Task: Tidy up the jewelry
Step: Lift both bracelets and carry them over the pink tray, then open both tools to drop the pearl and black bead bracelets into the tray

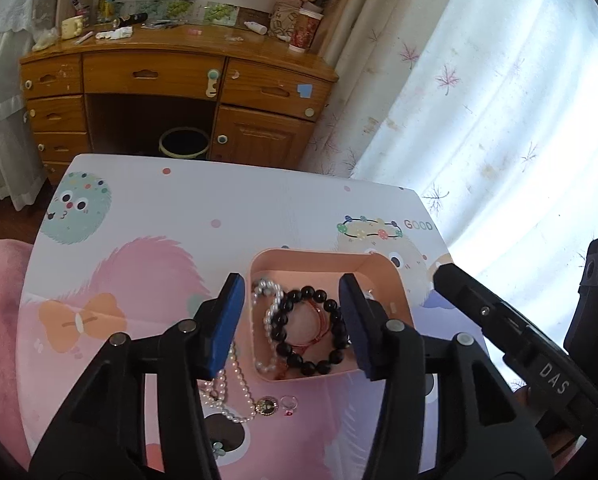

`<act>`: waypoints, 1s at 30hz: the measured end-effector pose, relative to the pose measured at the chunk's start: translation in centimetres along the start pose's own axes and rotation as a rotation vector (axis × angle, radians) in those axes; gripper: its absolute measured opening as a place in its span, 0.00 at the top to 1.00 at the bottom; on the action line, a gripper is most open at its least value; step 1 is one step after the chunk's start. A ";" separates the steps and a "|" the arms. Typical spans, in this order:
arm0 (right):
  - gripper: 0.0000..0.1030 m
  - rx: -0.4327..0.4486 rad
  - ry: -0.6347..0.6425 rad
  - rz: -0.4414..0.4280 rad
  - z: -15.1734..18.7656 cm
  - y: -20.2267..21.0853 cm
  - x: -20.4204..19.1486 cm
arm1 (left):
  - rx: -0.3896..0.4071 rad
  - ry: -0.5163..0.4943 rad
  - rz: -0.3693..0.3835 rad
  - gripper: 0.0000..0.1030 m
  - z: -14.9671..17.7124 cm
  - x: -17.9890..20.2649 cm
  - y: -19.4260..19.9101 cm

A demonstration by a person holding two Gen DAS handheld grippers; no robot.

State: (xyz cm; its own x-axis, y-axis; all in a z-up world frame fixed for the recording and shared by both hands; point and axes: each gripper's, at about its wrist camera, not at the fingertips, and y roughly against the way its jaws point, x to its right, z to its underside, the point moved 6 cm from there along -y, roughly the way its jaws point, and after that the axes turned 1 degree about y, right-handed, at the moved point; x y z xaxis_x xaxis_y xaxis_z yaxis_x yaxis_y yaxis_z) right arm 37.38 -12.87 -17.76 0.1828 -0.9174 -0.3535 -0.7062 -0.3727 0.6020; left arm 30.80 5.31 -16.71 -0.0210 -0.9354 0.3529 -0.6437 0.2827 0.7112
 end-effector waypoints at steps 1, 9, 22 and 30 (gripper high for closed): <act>0.71 -0.005 -0.003 0.002 0.1 0.0 0.2 | -0.005 0.005 -0.009 0.55 0.1 -0.4 0.0; 0.66 -0.049 -0.013 0.010 2.3 0.5 0.4 | -0.062 0.025 -0.113 0.55 2.8 -4.2 0.8; 0.46 -0.230 0.117 0.072 9.2 0.4 -1.1 | -0.190 0.037 -0.184 0.46 9.6 -8.0 3.1; 0.43 -0.328 0.462 0.131 13.4 -1.9 -2.4 | -0.260 -0.018 -0.137 0.46 13.6 -8.0 3.0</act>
State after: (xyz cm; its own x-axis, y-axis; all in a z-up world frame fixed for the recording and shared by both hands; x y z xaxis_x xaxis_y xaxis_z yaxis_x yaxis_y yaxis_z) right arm 29.16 -8.11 -27.64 0.4397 -0.8971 0.0442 -0.5081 -0.2078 0.8359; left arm 18.67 10.71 -25.64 0.0377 -0.9716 0.2336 -0.4239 0.1961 0.8842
